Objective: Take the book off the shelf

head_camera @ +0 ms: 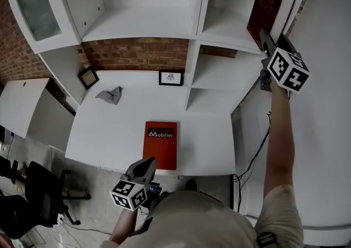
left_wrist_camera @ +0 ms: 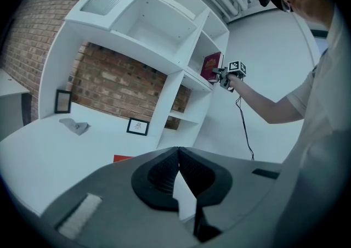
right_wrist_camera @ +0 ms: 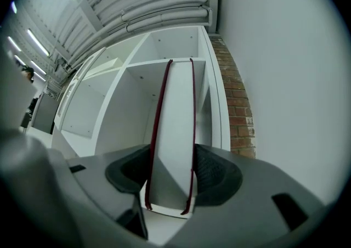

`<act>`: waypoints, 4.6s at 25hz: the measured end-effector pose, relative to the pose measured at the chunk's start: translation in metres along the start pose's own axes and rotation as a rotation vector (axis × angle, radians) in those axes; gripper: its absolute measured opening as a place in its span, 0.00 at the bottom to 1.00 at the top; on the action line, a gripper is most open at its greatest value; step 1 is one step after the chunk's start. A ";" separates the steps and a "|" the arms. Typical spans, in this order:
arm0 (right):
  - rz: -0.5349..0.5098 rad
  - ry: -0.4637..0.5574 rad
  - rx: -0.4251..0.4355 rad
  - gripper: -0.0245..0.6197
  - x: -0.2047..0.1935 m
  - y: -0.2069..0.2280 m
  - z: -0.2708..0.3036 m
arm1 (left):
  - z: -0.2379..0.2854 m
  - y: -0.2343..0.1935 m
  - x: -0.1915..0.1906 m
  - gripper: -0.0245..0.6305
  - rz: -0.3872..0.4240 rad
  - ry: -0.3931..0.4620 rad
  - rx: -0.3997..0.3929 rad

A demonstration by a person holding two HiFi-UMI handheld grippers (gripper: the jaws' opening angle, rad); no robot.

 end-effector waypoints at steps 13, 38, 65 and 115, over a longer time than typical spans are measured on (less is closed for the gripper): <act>0.067 0.047 0.037 0.37 0.010 -0.017 -0.047 | -0.031 -0.005 -0.004 0.04 0.008 0.015 0.002; 0.365 0.022 0.150 0.36 0.004 -0.069 -0.153 | -0.106 -0.028 -0.031 0.04 -0.023 0.001 -0.042; 0.796 -0.218 0.520 0.37 -0.111 -0.016 -0.239 | -0.033 0.084 -0.027 0.04 0.035 -0.034 0.000; 1.250 -1.077 0.380 0.37 -0.462 -0.069 -0.263 | 0.017 0.038 -0.029 0.04 -0.014 -0.168 0.024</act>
Point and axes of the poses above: the fingertips, and each gripper's own axes: z forward along the fingers, y to its right, x out of its top, the point moved 5 cm from there along -z, backward along the fingers, and after that the axes turned 9 degrees about z, right-handed, at the moved point
